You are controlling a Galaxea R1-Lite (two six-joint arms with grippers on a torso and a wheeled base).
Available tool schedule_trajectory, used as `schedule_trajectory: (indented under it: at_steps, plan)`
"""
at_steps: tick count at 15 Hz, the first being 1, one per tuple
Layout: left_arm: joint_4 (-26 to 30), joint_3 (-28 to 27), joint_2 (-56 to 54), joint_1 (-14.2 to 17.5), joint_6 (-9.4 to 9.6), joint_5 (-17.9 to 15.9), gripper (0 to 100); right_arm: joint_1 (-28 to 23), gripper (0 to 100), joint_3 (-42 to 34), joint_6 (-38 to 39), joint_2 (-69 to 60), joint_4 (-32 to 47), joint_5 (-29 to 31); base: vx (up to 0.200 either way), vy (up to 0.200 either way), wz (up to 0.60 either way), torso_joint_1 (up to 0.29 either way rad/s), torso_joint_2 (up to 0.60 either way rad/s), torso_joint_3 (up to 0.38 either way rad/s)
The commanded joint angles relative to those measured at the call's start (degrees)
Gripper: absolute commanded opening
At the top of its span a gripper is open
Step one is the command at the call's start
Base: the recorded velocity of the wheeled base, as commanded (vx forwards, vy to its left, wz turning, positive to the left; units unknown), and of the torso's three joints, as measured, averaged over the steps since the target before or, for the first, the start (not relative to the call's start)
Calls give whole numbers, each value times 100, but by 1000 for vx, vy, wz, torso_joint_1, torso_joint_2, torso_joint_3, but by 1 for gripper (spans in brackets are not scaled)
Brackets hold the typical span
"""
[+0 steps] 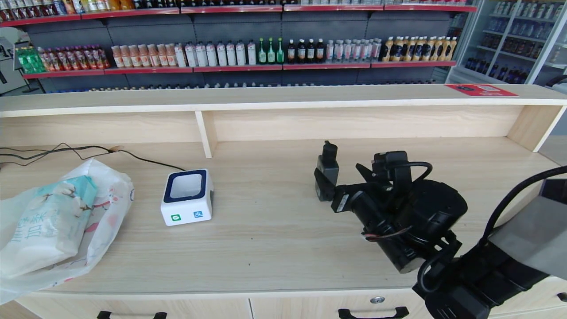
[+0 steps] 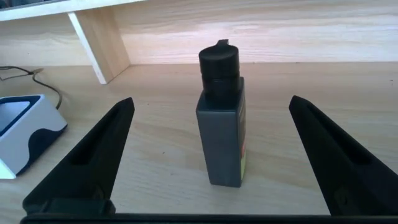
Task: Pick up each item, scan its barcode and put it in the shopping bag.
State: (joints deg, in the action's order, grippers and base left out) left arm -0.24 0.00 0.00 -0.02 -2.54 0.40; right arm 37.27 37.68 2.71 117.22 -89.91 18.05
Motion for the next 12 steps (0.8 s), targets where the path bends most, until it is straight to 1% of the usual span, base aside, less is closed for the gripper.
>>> schedule_trajectory:
  at_steps: [1, 3, 6, 9, 12]
  plan:
    - [-2, 0, 0, -6, -1, 4, 100, 0, 100, 73, 2, 275, -9, 23, 0, 0, 0, 0, 0, 0]
    - [-2, 0, 0, 2, -1, 4, 100, -53, 100, 134, -7, 442, -9, 75, 0, 0, 0, 0, 0, 0]
    - [-2, 0, 0, 2, -1, 4, 100, -79, 100, 547, -86, 688, -9, 155, 0, 0, 0, 0, 0, 0]
    - [-2, 0, 0, -6, -1, 4, 100, -79, 100, 600, -42, 925, -9, 155, 0, 0, 0, 0, 0, 0]
    - [-2, 0, 0, 2, -1, 4, 100, -88, 100, 855, -33, 1074, -9, 155, 0, 0, 0, 0, 0, 0]
